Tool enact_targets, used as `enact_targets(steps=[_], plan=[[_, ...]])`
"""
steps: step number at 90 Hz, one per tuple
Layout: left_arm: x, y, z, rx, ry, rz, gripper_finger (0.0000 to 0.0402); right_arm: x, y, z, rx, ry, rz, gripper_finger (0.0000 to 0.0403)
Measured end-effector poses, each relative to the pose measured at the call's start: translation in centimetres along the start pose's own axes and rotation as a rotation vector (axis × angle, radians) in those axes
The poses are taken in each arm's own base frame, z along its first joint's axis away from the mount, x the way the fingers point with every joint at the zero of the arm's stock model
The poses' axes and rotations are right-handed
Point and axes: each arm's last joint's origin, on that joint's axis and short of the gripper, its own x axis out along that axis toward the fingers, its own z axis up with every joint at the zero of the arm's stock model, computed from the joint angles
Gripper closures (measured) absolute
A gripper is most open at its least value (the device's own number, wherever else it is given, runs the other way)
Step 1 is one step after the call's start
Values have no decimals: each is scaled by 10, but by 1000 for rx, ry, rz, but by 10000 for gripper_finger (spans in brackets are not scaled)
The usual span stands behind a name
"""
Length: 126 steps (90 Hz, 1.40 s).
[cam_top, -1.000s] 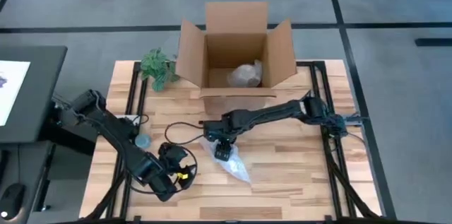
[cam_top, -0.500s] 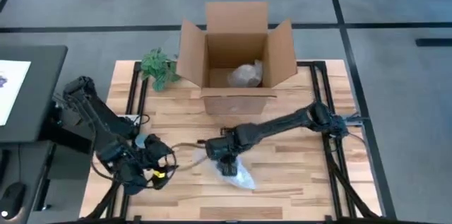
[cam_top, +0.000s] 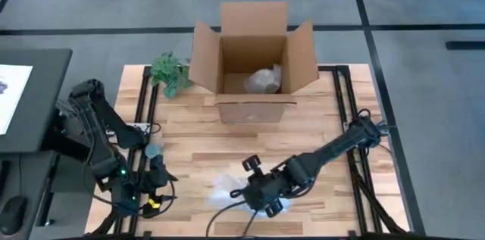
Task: Wrap mug
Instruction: Wrap the blue mug with bubble wrap
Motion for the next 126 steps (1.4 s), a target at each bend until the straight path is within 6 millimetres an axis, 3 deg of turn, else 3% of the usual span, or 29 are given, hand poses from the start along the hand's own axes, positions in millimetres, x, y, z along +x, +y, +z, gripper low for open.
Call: enact_targets(steps=[11, 23, 44, 60, 77, 103, 126], plan=[[28, 8, -17, -151, -126, -5, 151, -3, -7, 5, 46, -46, -22, 370], [53, 16, -12, -275, -268, -31, 151, 0, -18, 4, 67, -37, -44, 370], [81, 35, 30, -224, -420, 23, 173, 5, -38, 2, 79, -41, -55, 368], [83, 40, 69, -139, -487, -82, 205, 6, -41, 1, 68, -35, -47, 368], [92, 46, 90, -109, -487, -116, 236, 6, -44, 0, 60, -29, -41, 368], [115, 21, 117, -40, -467, -226, 306, 10, -48, -4, 104, -10, 16, 368], [126, 11, 121, -26, -402, -259, 351, 17, -41, -9, 151, 19, 63, 368]])
